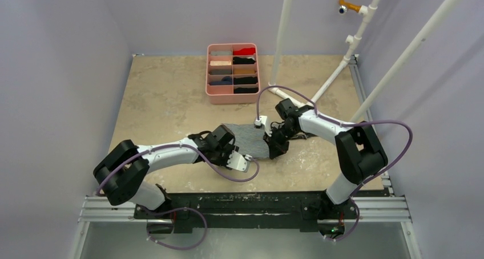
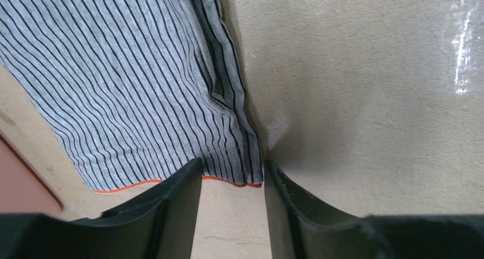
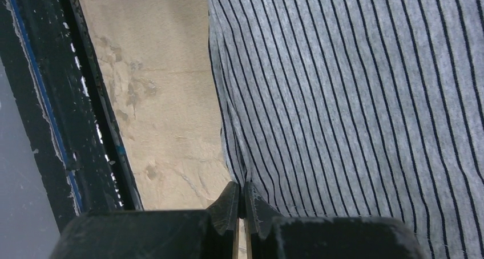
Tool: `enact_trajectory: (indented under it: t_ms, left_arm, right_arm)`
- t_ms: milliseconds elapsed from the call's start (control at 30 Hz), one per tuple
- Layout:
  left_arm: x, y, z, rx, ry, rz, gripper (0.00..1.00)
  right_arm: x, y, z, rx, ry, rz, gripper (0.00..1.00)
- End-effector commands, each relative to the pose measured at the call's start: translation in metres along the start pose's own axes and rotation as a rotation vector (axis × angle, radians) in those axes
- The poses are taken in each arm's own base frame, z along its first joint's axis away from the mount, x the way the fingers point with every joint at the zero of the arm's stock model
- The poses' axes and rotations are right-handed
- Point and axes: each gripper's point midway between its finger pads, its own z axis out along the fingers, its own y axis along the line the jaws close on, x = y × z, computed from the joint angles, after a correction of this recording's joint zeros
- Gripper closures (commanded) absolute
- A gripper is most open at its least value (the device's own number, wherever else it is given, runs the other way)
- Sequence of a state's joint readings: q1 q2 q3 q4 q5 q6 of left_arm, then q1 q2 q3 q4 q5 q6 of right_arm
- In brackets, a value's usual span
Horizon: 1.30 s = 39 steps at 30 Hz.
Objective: Roll the underwear
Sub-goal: Fold the underwear at the center of the board.
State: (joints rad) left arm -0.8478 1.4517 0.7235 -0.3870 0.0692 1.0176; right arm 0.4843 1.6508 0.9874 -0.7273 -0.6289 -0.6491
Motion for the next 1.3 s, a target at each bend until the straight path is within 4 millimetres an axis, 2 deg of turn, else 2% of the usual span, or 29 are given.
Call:
enact_trajectory:
  t_ms: [0,167,333,600,733,900,1100,1267]
  left_arm:
    - [0.003,0.003,0.005,-0.011,0.03,0.021,0.62]
    - [0.004,-0.002,0.002,-0.025,0.032,-0.018,0.87]
    - [-0.003,-0.008,-0.005,-0.037,0.017,-0.068,1.0]
    - [-0.012,-0.028,-0.016,0.012,-0.026,-0.164,1.0]
    - [-0.025,-0.042,-0.031,0.074,-0.094,-0.225,1.0]
    - [-0.045,-0.046,-0.055,0.177,-0.177,-0.292,1.0]
    - [-0.056,-0.033,-0.08,0.358,-0.292,-0.478,1.0]
    - [-0.05,-0.02,-0.085,0.461,-0.334,-0.599,1.0]
  right_arm:
    - [-0.011,0.002,-0.005,-0.028,-0.028,-0.026,1.0]
    - [-0.011,0.005,-0.008,-0.029,-0.028,-0.03,1.0]
    - [-0.008,0.007,-0.013,-0.02,-0.009,-0.039,1.0]
    - [-0.007,0.018,-0.02,-0.064,0.008,-0.054,1.0]
    - [-0.009,0.028,-0.03,-0.084,0.013,-0.06,1.0]
    - [-0.019,0.035,-0.043,-0.095,0.009,-0.057,1.0]
    - [-0.038,0.033,-0.054,-0.088,-0.004,-0.016,1.0]
    - [-0.048,0.021,-0.057,-0.07,0.024,0.009,1.0]
